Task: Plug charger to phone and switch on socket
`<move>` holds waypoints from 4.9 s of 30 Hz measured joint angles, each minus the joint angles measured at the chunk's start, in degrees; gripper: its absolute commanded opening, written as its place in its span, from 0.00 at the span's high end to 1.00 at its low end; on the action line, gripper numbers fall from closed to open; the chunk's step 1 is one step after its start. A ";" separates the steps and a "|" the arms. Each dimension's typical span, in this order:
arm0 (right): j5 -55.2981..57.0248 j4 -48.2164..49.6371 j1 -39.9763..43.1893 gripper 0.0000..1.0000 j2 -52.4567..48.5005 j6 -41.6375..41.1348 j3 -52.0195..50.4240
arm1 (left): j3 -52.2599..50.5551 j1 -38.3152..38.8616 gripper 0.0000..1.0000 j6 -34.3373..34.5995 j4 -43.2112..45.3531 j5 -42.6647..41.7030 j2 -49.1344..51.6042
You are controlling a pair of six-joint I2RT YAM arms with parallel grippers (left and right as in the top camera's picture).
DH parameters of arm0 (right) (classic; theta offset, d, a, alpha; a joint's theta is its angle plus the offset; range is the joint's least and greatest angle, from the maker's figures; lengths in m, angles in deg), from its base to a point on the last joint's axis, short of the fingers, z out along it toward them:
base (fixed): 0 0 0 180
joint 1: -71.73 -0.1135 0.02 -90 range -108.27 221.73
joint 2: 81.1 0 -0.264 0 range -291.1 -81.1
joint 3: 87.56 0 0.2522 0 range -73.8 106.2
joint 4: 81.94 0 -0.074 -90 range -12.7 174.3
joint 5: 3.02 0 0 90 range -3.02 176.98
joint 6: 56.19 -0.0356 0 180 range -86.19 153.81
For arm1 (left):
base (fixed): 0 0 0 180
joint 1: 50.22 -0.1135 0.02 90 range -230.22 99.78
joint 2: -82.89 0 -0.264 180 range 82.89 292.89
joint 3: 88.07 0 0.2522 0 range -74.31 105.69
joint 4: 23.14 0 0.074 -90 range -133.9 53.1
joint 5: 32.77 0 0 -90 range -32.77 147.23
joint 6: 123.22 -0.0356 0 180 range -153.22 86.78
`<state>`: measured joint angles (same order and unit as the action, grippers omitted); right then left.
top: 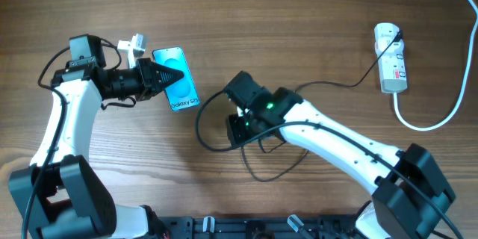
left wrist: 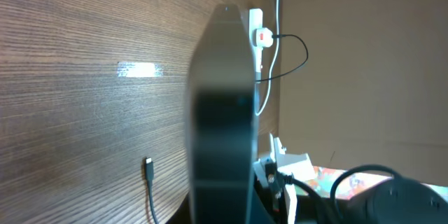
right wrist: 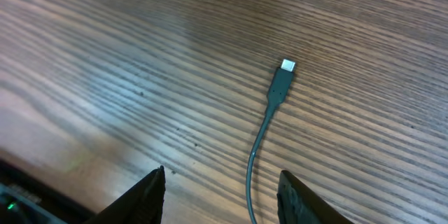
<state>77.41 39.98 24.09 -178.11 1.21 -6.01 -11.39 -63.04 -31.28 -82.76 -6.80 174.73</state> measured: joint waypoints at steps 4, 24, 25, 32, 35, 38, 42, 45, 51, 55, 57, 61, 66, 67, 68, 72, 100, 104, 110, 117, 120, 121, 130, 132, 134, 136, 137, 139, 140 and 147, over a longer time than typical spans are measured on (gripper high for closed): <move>2.84 0.48 -0.98 0.49 -3.58 -2.10 0.00 | 0.00 0.00 0.96 -0.39 -0.15 0.04 0.00; 12.48 -16.24 8.17 0.54 -14.05 -3.17 0.17 | -0.02 0.00 0.96 -0.81 -0.35 1.62 0.00; 11.93 -16.15 8.39 0.54 -14.05 -3.19 0.17 | -0.02 0.00 0.96 -0.81 -0.37 1.62 0.00; 9.14 -13.68 8.59 0.61 -13.99 -9.57 0.17 | -0.02 0.00 0.96 -0.81 -0.37 1.64 0.00; 8.26 -12.52 8.59 0.67 -13.99 -10.84 0.22 | -0.02 0.00 0.96 -0.81 -0.37 1.64 0.00; 7.61 -12.22 8.59 0.67 -13.97 -11.17 0.22 | -0.04 0.00 0.96 -0.81 -0.37 1.64 0.00; 7.43 -12.13 8.59 0.75 -13.99 -11.32 0.22 | -0.04 0.00 0.96 -0.81 -0.37 1.64 0.00; 6.78 -11.26 8.57 0.85 -13.99 -11.65 0.20 | -0.04 0.00 0.96 -0.79 -0.37 1.64 0.00; 6.27 -10.49 8.31 0.92 -13.99 -11.78 0.22 | -0.04 0.00 0.96 -0.81 -0.37 1.64 0.00; 6.14 -10.12 8.31 0.96 -13.99 -11.78 0.22 | -0.04 0.00 0.96 -0.79 -0.37 1.64 0.00; 6.23 -10.12 8.31 0.96 -13.99 -11.78 0.22 | -0.04 0.00 0.96 -0.81 -0.35 1.64 0.00; 6.86 -10.01 8.02 0.94 -13.99 -9.90 0.22 | -0.04 0.00 0.96 -0.79 -0.17 1.64 0.00; 7.93 -7.85 8.04 0.86 -13.33 -9.16 -0.57 | -0.04 0.00 0.96 -0.79 -0.20 1.66 0.00; 8.09 -7.78 8.04 0.92 -13.29 -9.16 -0.63 | -0.04 0.00 0.96 -0.79 -0.20 1.66 0.00; 8.09 -7.56 8.04 0.95 -13.14 -9.18 -0.83 | -0.04 0.00 0.96 -0.79 -0.20 1.64 0.00; 7.72 -6.71 8.00 0.96 -12.96 -5.81 -0.96 | -0.04 0.00 0.96 -0.79 -0.17 1.66 0.00; -26.34 3.48 6.69 0.96 16.85 17.20 -3.58 | -0.04 2.73 0.96 -0.76 1.03 -8.55 0.00; -22.69 3.85 2.89 0.96 16.81 11.67 -3.58 | -0.20 3.82 0.96 3.21 7.23 -9.01 0.00; -20.79 4.09 1.27 0.96 16.74 7.08 -3.43 | -0.35 9.68 0.96 16.92 19.34 -6.29 0.00; -19.93 4.76 1.33 0.96 16.70 8.63 -3.15 | -0.35 15.26 0.96 20.06 19.37 -5.88 0.00; -17.22 6.47 1.33 0.96 16.70 8.87 -3.15 | -0.35 15.30 0.96 19.80 19.28 -5.75 0.00; -16.90 6.71 1.33 0.96 16.70 8.87 -3.15 | -0.35 15.30 0.96 19.58 19.10 -5.70 0.00; -16.37 7.52 3.10 0.96 16.70 11.72 -3.15 | -0.39 15.10 0.96 17.88 23.52 -8.94 0.00; -18.25 7.54 3.93 0.96 16.70 12.61 -3.15 | -0.39 14.78 0.96 17.66 23.91 -10.73 0.00; -19.41 7.56 4.09 0.96 16.70 13.20 -3.15 | -0.39 14.40 0.96 17.57 23.91 -11.63 0.00; -20.02 7.54 4.09 0.96 16.70 13.42 -3.15 | -0.39 14.23 0.96 17.42 23.91 -12.11 0.00; -20.09 7.54 4.09 0.96 16.70 13.42 -3.15 | -0.39 14.21 0.96 17.40 23.91 -12.28 0.00; -20.24 7.54 4.09 0.96 16.70 13.42 -3.15 | -0.39 14.21 0.96 17.27 23.89 -12.41 0.00; -20.24 7.56 4.09 0.96 16.70 13.42 -3.15 | -0.39 14.21 0.96 17.25 23.89 -12.41 0.00; -15.65 7.67 4.09 0.96 16.68 12.94 -3.13 | -0.39 14.21 0.96 17.27 21.59 -8.11 0.00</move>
<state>61.76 47.65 28.18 -161.43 14.15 -9.14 -11.79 -48.83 -14.01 -61.17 -14.91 174.73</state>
